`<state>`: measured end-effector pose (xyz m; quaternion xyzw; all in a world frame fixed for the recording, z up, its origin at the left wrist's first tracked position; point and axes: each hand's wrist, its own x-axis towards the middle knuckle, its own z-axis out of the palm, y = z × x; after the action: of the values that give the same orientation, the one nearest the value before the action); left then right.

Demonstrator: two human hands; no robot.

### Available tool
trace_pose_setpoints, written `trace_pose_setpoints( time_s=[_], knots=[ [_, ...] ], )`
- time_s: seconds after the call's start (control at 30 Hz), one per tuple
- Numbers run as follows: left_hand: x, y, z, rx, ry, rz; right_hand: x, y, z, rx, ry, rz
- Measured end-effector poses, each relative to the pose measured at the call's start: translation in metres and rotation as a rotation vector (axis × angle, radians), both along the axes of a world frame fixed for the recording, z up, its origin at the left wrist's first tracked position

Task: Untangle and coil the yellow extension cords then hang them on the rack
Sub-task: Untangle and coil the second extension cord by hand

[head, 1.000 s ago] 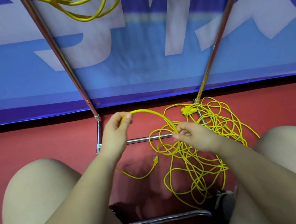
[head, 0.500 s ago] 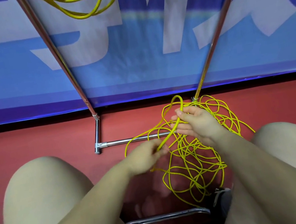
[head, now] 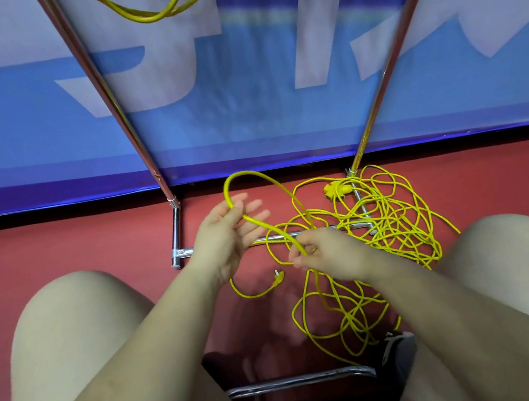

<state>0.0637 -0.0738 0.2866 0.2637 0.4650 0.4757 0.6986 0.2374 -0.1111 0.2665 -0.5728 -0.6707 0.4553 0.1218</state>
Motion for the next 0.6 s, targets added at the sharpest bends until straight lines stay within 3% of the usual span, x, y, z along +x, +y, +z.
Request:
trace_pose_setpoints(
  time_s=[0.13,0.23,0.37,0.6],
  knots=[
    [-0.002,0.004,-0.003,-0.004,-0.005,-0.008,0.005,0.007,0.012,-0.089,0.217,-0.205],
    [0.006,-0.005,-0.013,-0.037,0.219,-0.303,0.008,0.01,0.013,-0.153,0.356,-0.355],
    [0.018,-0.027,-0.039,0.108,0.545,-0.756,0.013,0.012,0.013,-0.167,0.493,-0.562],
    [0.034,-0.038,-0.058,0.215,0.582,-0.846,0.012,0.011,0.016,-0.226,0.615,-0.682]
  ],
)
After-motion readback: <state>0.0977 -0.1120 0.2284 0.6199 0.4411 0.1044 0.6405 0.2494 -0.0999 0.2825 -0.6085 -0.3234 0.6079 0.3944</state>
